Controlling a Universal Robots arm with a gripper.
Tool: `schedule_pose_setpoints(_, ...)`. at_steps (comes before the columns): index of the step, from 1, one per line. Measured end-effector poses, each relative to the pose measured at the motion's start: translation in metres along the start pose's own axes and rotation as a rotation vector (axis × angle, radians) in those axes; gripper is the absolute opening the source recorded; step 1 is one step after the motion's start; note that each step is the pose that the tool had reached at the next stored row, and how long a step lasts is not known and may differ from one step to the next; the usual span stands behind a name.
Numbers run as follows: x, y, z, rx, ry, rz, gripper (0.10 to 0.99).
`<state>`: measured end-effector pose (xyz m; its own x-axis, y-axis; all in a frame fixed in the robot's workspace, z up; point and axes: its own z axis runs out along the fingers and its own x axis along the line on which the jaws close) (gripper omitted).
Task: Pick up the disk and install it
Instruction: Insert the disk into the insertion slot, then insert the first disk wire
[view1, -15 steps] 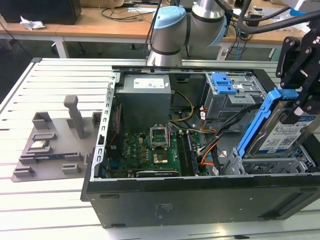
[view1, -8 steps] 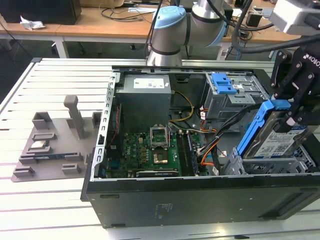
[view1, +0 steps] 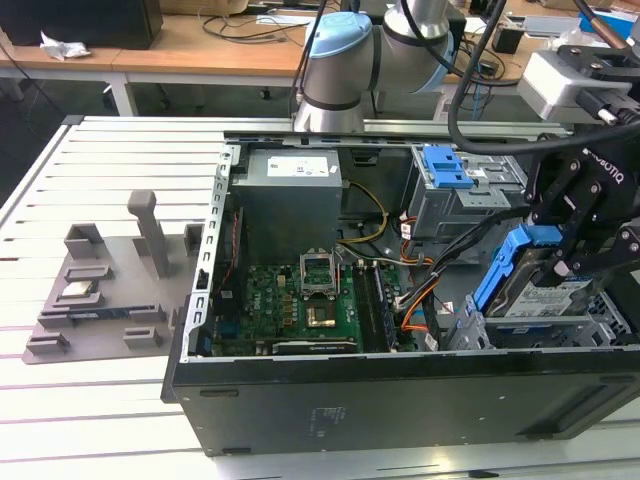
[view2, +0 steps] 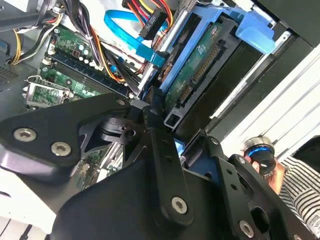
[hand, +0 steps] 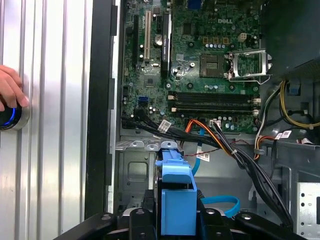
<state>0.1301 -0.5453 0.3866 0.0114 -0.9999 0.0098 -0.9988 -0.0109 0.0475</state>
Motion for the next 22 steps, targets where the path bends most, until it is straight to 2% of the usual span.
schedule_pose_setpoints(3,0.0000,0.0000,0.0001,0.000,0.0001,0.000,0.380)
schedule_pose_setpoints(4,0.0000,0.0000,0.0001,0.000,0.0001,0.000,0.443)
schedule_pose_setpoints(6,0.0000,0.0000,0.0002,0.000,0.0000,0.000,0.443)
schedule_pose_setpoints(7,0.0000,0.0000,0.0002,0.000,0.0001,0.000,0.427)
schedule_pose_setpoints(12,0.0000,0.0000,0.0004,0.000,0.0000,0.000,0.122)
schedule_pose_setpoints(22,-0.0003,-0.0014,0.0007,0.000,-0.0002,0.000,0.106)
